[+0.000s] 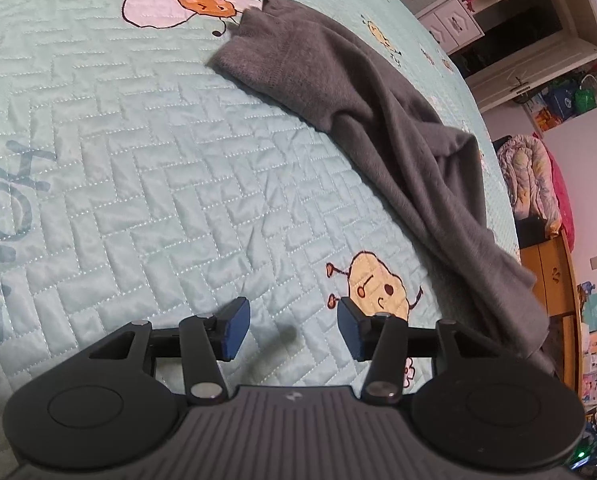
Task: Fold clothes
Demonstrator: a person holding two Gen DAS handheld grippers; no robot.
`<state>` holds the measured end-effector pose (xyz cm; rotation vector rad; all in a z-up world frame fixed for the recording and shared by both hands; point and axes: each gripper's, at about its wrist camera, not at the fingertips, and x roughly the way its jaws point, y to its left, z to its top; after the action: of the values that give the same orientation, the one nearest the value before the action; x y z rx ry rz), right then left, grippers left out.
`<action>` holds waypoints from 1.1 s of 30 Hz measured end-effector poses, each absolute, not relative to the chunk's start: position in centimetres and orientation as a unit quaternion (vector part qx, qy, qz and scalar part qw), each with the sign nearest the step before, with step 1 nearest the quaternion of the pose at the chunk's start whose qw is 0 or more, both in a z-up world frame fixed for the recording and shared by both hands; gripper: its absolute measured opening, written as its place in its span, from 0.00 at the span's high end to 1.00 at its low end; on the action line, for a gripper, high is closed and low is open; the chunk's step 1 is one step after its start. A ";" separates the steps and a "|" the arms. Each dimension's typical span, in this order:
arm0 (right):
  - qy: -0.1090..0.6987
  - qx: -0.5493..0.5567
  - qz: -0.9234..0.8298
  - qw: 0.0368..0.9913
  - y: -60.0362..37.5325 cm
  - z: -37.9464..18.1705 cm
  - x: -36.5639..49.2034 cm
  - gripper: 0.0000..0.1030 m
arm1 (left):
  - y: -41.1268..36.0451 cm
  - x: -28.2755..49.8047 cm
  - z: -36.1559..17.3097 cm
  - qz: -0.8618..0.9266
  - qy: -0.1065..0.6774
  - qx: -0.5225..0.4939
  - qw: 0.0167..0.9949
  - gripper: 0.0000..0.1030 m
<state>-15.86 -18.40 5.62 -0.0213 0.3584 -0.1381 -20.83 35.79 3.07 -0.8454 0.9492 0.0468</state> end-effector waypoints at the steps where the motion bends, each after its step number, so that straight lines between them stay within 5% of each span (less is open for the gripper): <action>1: 0.189 0.004 -0.065 0.980 -18.8 5.0 -15.8 0.95 | 35.9 -20.8 3.1 0.022 0.441 -0.395 0.805 0.50; 12: 0.240 0.187 -0.029 0.952 -20.8 -1.4 -17.2 0.94 | 37.9 -14.3 5.6 0.065 0.335 -0.423 0.840 0.40; 18: 0.243 0.190 -0.025 0.951 -20.9 -1.4 -16.5 0.93 | 38.3 -10.8 7.0 0.122 0.293 -0.328 0.890 0.38; 23: 0.239 0.205 -0.018 0.949 -21.4 -1.7 -16.5 0.93 | 39.4 -8.0 6.3 0.138 0.302 -0.234 0.914 0.37; 33: 0.243 0.200 -0.020 0.949 -21.3 -1.8 -16.4 0.92 | 42.6 -2.4 3.3 0.128 0.332 -0.248 0.901 0.28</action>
<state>-16.44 -21.25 -1.75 0.4067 0.4936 -0.0397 -2.36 42.61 3.35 -0.5131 0.6875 0.2644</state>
